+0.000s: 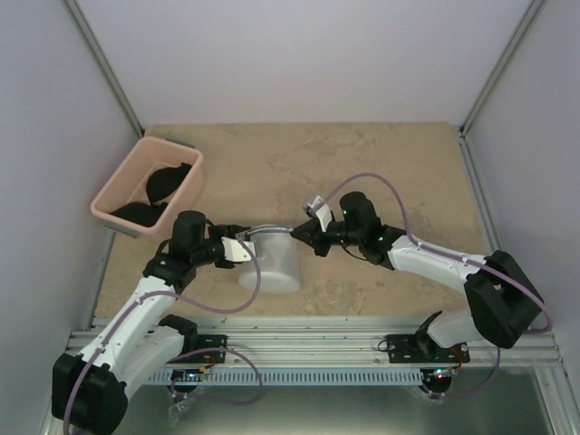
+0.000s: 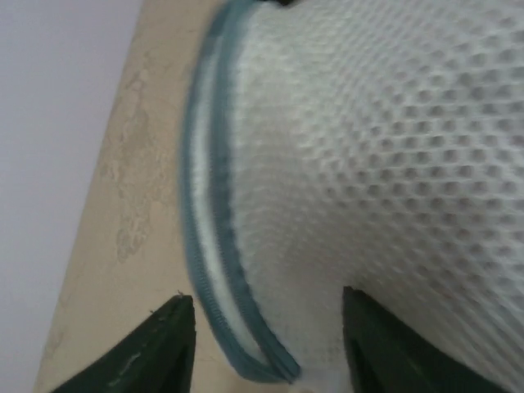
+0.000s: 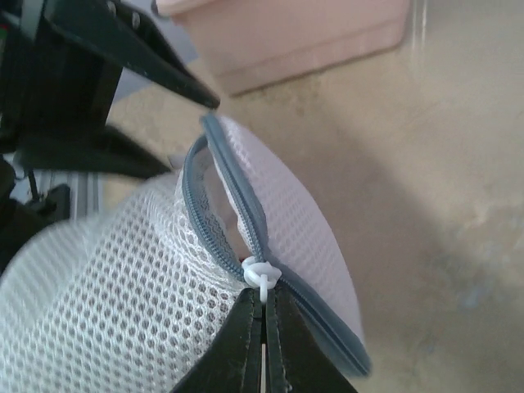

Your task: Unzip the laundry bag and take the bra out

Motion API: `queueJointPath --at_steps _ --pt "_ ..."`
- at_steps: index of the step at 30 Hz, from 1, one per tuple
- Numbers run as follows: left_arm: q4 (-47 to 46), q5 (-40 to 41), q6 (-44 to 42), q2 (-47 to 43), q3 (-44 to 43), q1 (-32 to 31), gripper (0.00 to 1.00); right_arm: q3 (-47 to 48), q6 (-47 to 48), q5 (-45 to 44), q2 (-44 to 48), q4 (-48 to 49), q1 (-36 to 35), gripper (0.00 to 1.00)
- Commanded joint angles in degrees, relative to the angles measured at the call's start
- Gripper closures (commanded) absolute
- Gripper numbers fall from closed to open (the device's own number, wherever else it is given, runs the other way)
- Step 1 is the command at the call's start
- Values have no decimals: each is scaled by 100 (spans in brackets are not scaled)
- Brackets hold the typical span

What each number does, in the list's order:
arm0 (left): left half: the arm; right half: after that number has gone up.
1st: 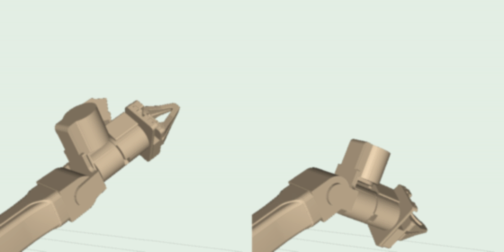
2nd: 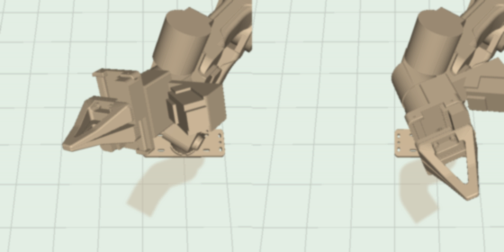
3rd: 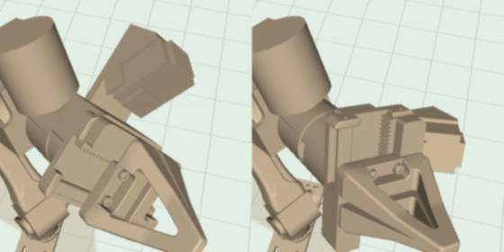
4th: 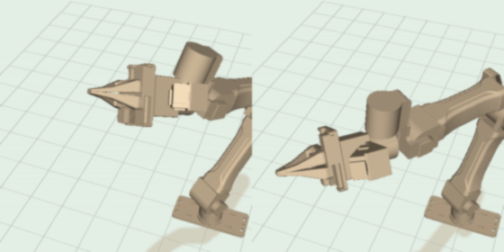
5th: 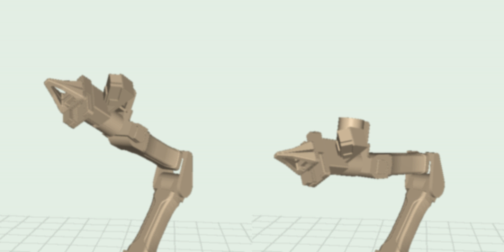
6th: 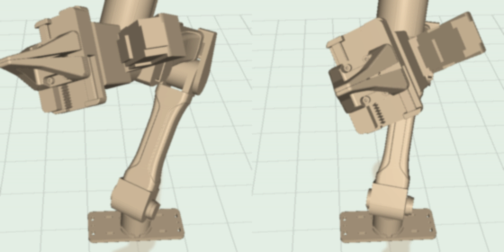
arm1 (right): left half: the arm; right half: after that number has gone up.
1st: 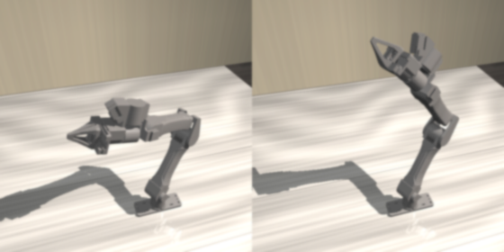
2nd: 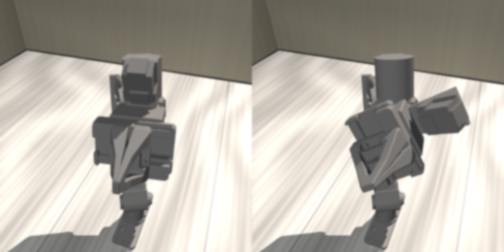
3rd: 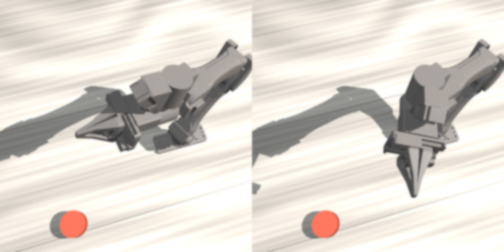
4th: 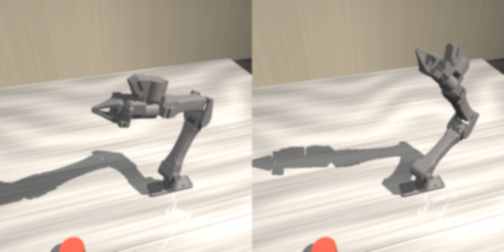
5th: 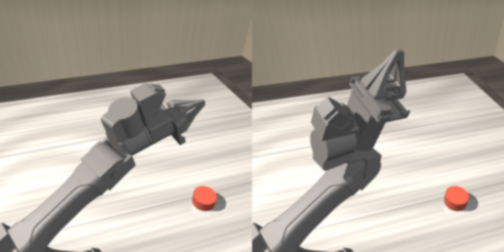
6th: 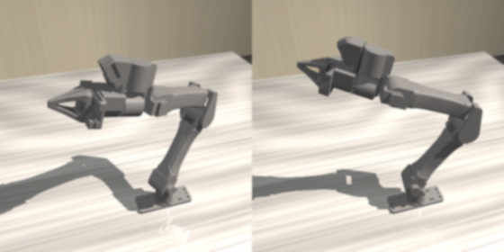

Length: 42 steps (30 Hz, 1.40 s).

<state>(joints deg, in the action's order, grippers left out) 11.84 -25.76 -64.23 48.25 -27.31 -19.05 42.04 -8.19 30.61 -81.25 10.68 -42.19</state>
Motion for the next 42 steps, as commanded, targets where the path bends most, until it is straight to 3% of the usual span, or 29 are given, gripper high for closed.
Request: queueJointPath --at_steps 1,5,8,12,17,24,31,42 --pt "1798 -590 -406 -133 -668 42 35 490 51 -266 122 121 -103 100" --pt "2644 -1265 -146 -211 -1122 22 19 698 30 -440 203 4 -386 99" --pt "2208 -1303 1118 -243 -1245 -73 16 791 -39 -620 249 6 -560 99" --pt "1114 -781 2683 -115 -1245 -248 21 948 -5 -673 223 -30 -688 100" --pt "697 -275 3062 16 -1185 -509 31 1100 177 -676 191 -157 -819 99" --pt "632 -436 3056 12 -1149 -649 55 1227 342 -701 121 -322 -886 99" --pt "932 -403 2140 -135 -988 -661 100 1071 450 -798 302 -377 -669 100" --pt "655 -330 738 -570 -681 -662 100 274 281 -188 436 -136 652 100"
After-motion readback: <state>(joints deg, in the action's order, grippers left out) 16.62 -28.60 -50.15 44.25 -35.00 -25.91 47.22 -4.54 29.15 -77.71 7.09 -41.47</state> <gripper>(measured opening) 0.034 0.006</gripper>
